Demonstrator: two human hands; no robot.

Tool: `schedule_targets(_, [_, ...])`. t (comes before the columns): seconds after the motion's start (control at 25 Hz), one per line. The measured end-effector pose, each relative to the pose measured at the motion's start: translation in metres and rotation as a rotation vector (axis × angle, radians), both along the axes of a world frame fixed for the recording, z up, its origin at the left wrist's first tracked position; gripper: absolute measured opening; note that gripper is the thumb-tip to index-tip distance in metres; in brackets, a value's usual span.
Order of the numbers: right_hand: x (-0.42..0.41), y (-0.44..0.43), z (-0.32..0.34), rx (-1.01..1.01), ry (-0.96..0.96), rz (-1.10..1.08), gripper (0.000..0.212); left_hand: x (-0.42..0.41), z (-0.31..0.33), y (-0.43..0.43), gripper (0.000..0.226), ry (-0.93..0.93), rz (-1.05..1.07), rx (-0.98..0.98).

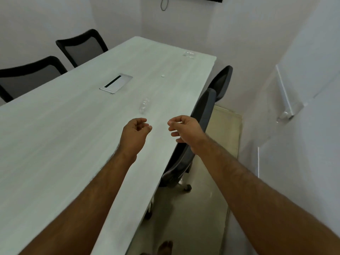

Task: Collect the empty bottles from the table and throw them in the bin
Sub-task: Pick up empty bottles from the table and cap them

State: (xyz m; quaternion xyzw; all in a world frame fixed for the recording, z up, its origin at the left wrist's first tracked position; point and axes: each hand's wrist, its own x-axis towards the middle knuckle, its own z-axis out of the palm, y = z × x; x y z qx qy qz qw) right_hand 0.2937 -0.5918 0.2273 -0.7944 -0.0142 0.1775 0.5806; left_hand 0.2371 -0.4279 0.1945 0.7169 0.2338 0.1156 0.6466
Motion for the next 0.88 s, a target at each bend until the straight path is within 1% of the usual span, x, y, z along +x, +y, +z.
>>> schedule_targets(0.12, [0.074,0.005,-0.006,-0.028,0.014,0.126,0.019,0.064,-0.002,-0.001,0.032,0.024,0.071,0.032])
schedule_targets(0.24, [0.145,0.013,-0.009,-0.046,0.01,0.264,0.018,0.12,-0.017,-0.004,0.034,0.058,0.16,0.066])
schedule_targets(0.36, [0.222,0.02,-0.016,-0.08,-0.015,0.436,0.024,0.18,-0.042,-0.01,0.036,0.117,0.264,0.131])
schedule_targets(0.44, [0.27,0.021,-0.022,-0.134,-0.043,0.555,0.027,0.218,-0.061,-0.014,0.041,0.184,0.32,0.211])
schedule_targets(0.52, [0.317,0.024,-0.024,-0.201,-0.04,0.696,0.03,0.255,-0.08,-0.018,0.053,0.315,0.343,0.329])
schedule_targets(0.64, [0.372,0.038,-0.022,-0.268,-0.065,0.869,0.032,0.3,-0.103,-0.022,0.084,0.543,0.273,0.467])
schedule_targets(0.76, [0.42,0.058,-0.033,-0.282,-0.068,0.971,0.031,0.341,-0.13,-0.015,0.111,0.803,0.139,0.529])
schedule_targets(0.88, [0.454,0.081,-0.063,-0.328,-0.047,1.07,0.031,0.366,-0.17,-0.015,0.129,1.09,0.046,0.476])
